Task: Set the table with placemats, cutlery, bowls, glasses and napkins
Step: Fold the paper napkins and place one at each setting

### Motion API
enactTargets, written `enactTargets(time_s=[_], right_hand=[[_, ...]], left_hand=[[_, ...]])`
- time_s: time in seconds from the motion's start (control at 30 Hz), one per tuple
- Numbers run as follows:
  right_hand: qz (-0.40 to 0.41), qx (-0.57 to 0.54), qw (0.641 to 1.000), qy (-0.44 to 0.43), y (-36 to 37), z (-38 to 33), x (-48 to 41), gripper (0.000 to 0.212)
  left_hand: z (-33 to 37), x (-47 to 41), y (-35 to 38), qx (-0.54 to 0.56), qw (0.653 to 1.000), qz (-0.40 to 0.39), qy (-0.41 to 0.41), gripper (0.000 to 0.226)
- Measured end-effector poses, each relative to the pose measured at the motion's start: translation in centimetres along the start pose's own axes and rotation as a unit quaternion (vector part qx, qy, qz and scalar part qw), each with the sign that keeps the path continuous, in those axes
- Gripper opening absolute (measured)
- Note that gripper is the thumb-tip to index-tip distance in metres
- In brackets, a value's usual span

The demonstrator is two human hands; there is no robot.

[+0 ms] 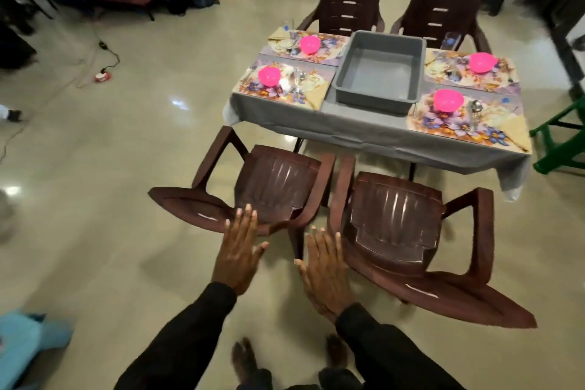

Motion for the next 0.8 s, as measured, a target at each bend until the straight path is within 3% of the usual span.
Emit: enactTargets(time_s=[0.17,0.33,0.47,0.8], right_hand=[[-0.048,-0.004,0.998,-0.035,7.3,-8.7,-5.4,0.067],[-0.062,0.03,0.996,0.05,13.5,-13.4,-8.8,0.077],[-0.064,0.04,0.992,0.097,15.1,-14.0,-9.6,0.081],[-0.108,0.096,0.982,0.124,14.2,-12.4,-9.3,0.085]], left_hand=[[-14.5,-1.6,1.7,-0.048,0.999,0.005,-0.014,0.064],[-25.0,-3.4,5.3,-0.072,0.995,-0.047,0.041,0.073],[-26.7,-2.8,6.6,-0.026,0.993,-0.057,0.102,0.07],[-26.0,-1.4,6.6,0.024,0.993,-0.052,0.099,0.071]])
Point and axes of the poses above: each hand's wrist, its own x-axis away from the middle knuckle, its own y-axis out of the palm, z = x × y, the point moved 2 cm from there along -x, towards the middle knuckle, and after that the axes turned 15 degrees about -x, right-handed, at the moved point
